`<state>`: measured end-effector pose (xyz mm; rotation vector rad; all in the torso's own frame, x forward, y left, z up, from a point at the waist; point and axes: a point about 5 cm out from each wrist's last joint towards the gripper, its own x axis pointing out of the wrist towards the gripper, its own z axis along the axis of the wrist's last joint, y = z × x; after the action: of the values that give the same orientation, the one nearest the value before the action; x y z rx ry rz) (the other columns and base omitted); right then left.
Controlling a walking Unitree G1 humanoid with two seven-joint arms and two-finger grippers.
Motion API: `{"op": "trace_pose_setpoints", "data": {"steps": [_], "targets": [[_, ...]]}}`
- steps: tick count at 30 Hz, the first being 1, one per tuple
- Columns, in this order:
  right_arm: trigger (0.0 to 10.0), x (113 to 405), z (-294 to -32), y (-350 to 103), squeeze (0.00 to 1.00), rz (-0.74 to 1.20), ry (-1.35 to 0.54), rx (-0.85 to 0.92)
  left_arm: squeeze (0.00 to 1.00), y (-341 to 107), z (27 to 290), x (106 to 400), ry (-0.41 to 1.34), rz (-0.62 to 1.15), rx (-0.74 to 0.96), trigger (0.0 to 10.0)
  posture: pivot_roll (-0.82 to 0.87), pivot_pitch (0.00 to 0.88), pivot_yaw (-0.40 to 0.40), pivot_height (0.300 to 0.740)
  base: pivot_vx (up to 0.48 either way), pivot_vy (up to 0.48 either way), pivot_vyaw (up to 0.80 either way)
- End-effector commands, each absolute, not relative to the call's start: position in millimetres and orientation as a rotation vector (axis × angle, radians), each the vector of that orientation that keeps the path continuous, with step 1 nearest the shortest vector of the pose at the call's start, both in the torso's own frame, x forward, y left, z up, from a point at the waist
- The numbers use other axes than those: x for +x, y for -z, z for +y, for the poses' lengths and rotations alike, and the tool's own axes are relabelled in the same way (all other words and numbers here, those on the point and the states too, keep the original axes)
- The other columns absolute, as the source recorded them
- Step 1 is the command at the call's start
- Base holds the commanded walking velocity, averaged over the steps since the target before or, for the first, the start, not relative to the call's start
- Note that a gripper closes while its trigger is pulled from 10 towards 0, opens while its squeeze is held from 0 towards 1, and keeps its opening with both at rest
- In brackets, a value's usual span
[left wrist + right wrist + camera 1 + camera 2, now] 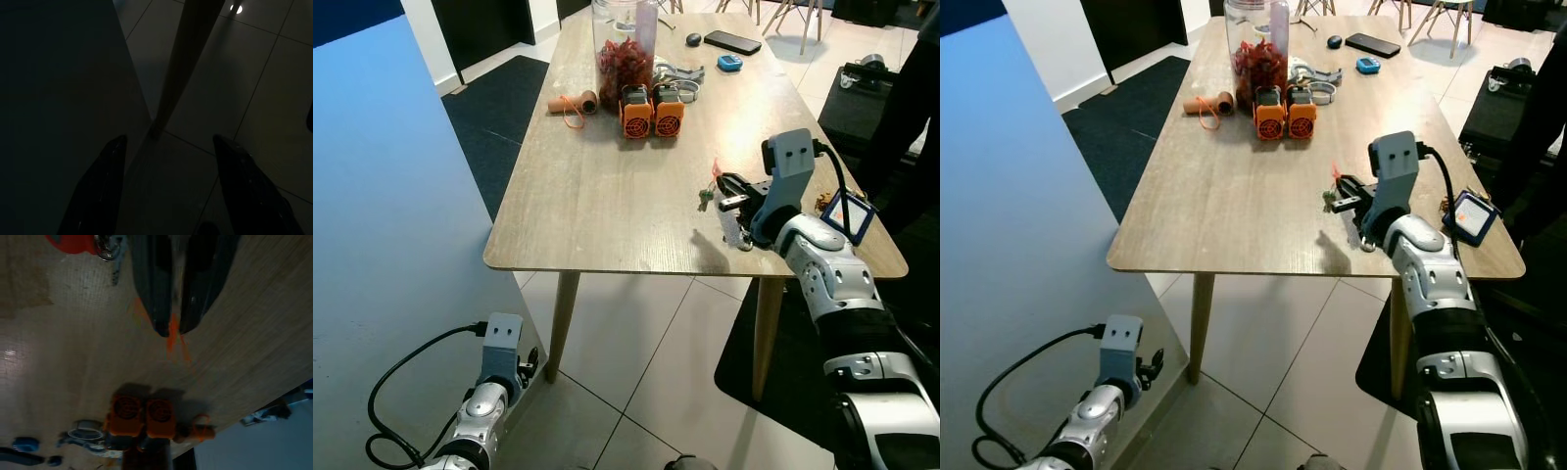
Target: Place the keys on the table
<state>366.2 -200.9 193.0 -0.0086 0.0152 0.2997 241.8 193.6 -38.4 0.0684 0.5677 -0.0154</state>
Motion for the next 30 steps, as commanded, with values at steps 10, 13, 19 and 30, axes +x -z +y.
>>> {"op": "trace_pose_setpoints", "data": {"steps": [10,13,19,30], "targets": [[10.0,369.8,-243.8,-208.8,0.0,-0.067,-0.016,0.026,0.0,40.9,199.2,238.0,0.003,0.589,0.07,10.0,0.03,0.072,0.038,0.74,0.0,0.0,0.0],[10.0,364.2,-275.2,-214.2,0.0,-0.121,0.186,0.071,0.0,41.2,200.1,237.3,0.001,0.591,0.072,10.0,0.03,0.075,0.036,0.74,0.0,0.0,0.0],[10.0,322.1,-354.7,-188.9,0.0,-0.164,0.667,0.234,0.0,42.1,203.3,234.3,-0.011,0.59,0.073,10.0,0.04,0.076,0.024,0.74,0.0,0.0,0.0],[10.0,152.2,-396.9,-8.8,0.0,0.33,1.204,0.398,0.0,47.3,211.0,225.3,-0.024,0.624,0.086,10.0,0.04,0.074,0.034,0.74,0.0,0.0,0.0]]}}
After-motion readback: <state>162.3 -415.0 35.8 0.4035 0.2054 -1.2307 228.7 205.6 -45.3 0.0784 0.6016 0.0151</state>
